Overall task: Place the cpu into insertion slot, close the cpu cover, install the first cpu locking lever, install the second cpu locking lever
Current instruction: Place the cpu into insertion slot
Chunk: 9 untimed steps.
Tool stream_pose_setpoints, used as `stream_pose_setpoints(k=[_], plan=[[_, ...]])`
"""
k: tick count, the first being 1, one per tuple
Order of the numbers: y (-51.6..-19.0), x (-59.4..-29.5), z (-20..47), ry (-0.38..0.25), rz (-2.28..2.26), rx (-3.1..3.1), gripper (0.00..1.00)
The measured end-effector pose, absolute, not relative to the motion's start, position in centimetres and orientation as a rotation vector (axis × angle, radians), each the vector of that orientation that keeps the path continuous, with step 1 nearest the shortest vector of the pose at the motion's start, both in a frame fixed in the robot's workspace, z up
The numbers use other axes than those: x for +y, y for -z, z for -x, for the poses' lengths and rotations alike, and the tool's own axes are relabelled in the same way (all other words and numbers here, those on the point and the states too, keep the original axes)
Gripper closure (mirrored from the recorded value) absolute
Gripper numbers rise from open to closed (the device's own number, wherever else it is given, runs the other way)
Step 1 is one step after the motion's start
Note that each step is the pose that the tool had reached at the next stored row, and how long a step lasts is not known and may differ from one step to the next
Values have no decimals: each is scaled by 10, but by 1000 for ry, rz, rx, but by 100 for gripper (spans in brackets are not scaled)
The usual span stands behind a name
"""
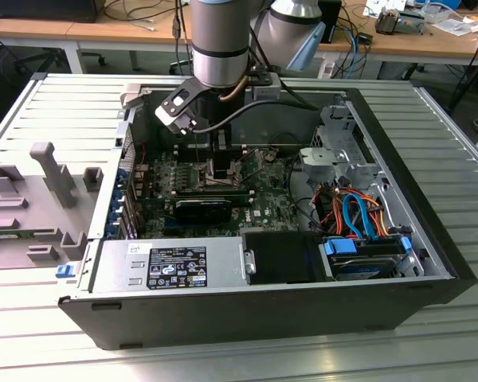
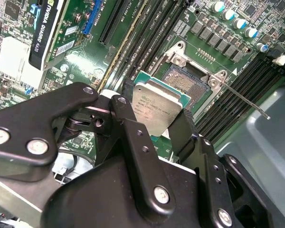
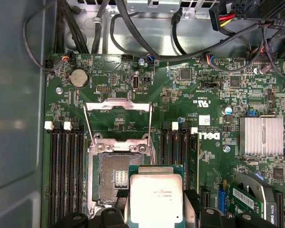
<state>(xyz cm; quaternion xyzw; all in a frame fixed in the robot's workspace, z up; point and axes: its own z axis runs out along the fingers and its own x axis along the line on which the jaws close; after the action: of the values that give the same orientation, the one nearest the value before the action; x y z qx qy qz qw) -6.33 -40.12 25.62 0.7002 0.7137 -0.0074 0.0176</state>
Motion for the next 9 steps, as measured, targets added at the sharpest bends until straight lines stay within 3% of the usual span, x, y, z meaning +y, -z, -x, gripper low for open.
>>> stream_pose_setpoints(k=[9], plan=[[-254, -401, 69, 23, -2175, 2217, 46]])
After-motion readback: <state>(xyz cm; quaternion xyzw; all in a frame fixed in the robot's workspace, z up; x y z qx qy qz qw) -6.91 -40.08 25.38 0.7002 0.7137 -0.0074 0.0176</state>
